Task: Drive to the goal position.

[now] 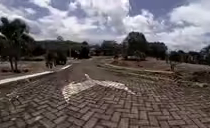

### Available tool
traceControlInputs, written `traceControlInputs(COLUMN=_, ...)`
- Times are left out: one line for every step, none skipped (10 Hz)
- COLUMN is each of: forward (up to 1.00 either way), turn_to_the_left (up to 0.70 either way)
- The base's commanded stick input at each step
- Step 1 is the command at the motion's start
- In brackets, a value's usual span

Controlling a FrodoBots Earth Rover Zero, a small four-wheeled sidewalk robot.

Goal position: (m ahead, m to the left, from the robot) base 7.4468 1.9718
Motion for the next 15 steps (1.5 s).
traceControlInputs(forward=1.00, turn_to_the_left=0.00)
traceControlInputs(forward=1.00, turn_to_the_left=0.00)
traceControlInputs(forward=1.00, turn_to_the_left=0.00)
traceControlInputs(forward=1.00, turn_to_the_left=0.00)
traceControlInputs(forward=1.00, turn_to_the_left=0.00)
traceControlInputs(forward=1.00, turn_to_the_left=0.21)
traceControlInputs(forward=1.00, turn_to_the_left=0.03)
traceControlInputs(forward=1.00, turn_to_the_left=0.00)
traceControlInputs(forward=1.00, turn_to_the_left=0.00)
traceControlInputs(forward=1.00, turn_to_the_left=0.00)
traceControlInputs(forward=1.00, turn_to_the_left=0.00)
traceControlInputs(forward=1.00, turn_to_the_left=0.00)
traceControlInputs(forward=1.00, turn_to_the_left=0.00)
traceControlInputs(forward=1.00, turn_to_the_left=0.00)
traceControlInputs(forward=1.00, turn_to_the_left=0.00)
